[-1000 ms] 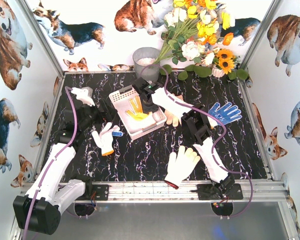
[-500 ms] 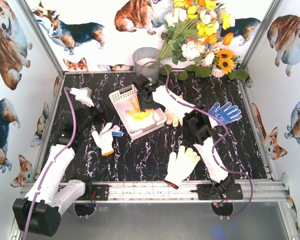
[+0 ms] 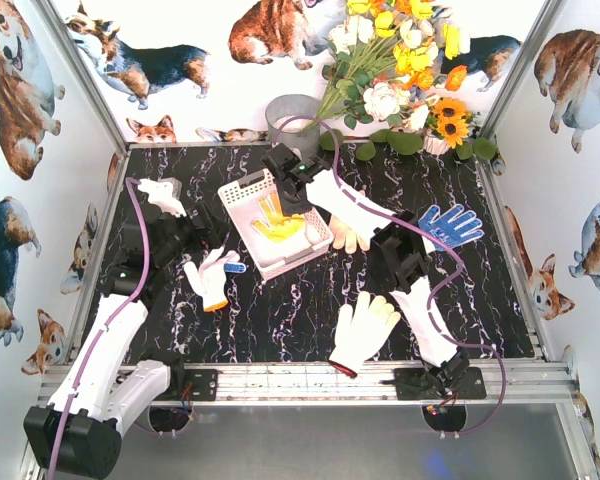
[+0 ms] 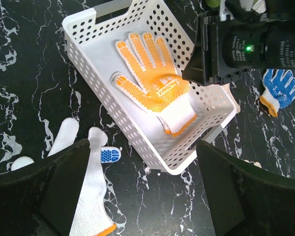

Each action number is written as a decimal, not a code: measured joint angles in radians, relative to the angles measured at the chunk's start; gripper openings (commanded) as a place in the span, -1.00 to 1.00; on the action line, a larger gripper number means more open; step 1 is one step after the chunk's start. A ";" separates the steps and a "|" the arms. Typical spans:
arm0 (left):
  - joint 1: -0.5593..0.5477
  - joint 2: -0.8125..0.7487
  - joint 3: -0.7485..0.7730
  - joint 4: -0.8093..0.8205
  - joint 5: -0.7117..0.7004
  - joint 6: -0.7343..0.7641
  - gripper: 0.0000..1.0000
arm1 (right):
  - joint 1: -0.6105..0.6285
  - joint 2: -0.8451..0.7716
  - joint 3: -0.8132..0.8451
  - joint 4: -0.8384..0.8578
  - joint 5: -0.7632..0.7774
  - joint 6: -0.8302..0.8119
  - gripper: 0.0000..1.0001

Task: Put the gloves into the storage basket
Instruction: Place the glove in the bin.

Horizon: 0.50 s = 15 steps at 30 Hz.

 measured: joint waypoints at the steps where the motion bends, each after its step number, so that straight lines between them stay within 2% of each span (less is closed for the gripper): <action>1: 0.000 0.000 0.000 -0.002 -0.001 0.001 0.67 | -0.001 0.011 0.000 0.002 0.002 0.000 -0.47; 9: 0.005 0.000 0.000 -0.003 -0.005 0.006 0.67 | -0.013 0.084 -0.015 0.014 0.000 0.001 -0.57; 15: 0.006 -0.001 0.000 -0.007 -0.007 0.010 0.67 | -0.016 0.102 -0.022 0.016 -0.003 0.004 -0.58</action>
